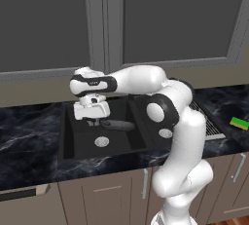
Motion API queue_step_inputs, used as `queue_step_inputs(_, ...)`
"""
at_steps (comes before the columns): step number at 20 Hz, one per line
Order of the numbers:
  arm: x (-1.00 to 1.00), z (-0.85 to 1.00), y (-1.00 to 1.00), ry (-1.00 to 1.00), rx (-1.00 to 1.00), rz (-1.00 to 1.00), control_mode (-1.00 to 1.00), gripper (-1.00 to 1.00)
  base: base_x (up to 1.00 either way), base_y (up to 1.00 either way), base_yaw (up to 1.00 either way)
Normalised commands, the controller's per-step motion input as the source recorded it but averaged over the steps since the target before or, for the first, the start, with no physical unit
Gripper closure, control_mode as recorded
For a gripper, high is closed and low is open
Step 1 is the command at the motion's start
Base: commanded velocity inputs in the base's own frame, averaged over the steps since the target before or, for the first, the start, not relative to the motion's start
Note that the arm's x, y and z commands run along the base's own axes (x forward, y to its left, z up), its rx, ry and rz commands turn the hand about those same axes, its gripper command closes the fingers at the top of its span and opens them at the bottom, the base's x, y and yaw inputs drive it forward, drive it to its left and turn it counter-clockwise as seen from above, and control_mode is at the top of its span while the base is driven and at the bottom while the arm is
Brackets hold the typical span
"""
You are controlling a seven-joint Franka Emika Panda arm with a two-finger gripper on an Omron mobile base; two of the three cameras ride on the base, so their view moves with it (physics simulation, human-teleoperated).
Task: Pick the pan and sponge and place them into the sink. Then turn on the water.
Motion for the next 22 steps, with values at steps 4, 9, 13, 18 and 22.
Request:
queue_step_inputs(4, 0.3, -0.3, -0.01, -0.02, 0.0, 0.0, -1.0, 1.0, 0.0, 0.0, 0.0)
queue_step_inputs(9, 0.28, -0.31, -0.02, -0.01, 0.01, 0.0, -1.0, 1.0, 0.0, 0.0, 0.0)
queue_step_inputs(13, 0.27, -0.33, -0.01, -0.01, 0.01, 0.0, -1.0, 1.0, 0.0, 0.0, 0.0)
queue_step_inputs(18, 0.27, -0.33, -0.02, -0.01, 0.01, 0.0, -1.0, 1.0, 0.0, 0.0, 0.0)
queue_step_inputs(22, 0.28, -0.31, -0.05, -0.01, 0.01, 0.0, -1.0, 1.0, 0.0, 0.0, 0.0)
